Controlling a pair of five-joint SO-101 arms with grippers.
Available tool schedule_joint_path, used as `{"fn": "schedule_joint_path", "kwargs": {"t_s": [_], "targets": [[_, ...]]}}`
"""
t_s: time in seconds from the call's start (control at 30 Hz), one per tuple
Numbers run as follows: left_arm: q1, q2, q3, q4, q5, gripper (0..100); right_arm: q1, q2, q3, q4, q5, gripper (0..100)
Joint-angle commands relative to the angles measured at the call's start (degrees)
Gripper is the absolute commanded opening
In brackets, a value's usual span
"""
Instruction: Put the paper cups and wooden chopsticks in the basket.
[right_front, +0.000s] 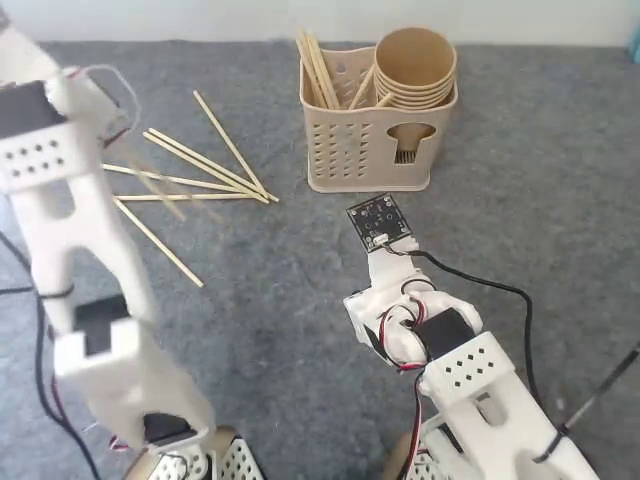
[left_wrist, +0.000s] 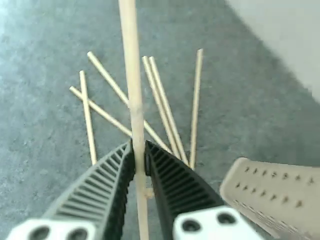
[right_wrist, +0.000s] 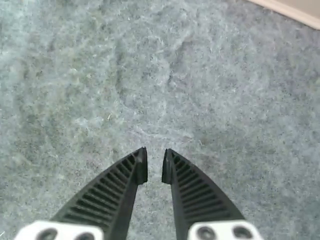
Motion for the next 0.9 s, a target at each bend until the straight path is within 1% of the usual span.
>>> {"fn": "schedule_joint_path", "kwargs": {"t_s": [0.0,0.13,0.23,0.43,0.53,0.7,0.87], "targets": [[4.9,-11.7,-1.3,-5.5,-0.6,1,-0.2,-1.2,0.0,-1.4,0.9,6.2],[9.2,-18.5,-1.2,-14.2,-0.8,1,-0.2,-1.2,0.1,-1.9,0.9,6.2],[12.5,-21.2,-0.9,-21.1,-3.4,1,-0.2,-1.2,0.1,-1.9,0.9,6.2],[18.3,-21.4,-0.4,-34.0,-3.4,1,-0.2,-1.2,0.1,-1.9,1.0,6.1],[22.1,-21.5,3.6,-42.3,-4.7,1,-0.2,-1.2,0.1,-1.9,1.0,6.1],[28.8,-21.5,16.5,-57.8,-17.3,1,-0.1,-1.3,0.1,-1.9,1.0,6.1],[33.8,-21.5,32.0,-74.8,-27.7,1,-0.1,-1.3,0.1,-1.9,1.0,6.1]]}}
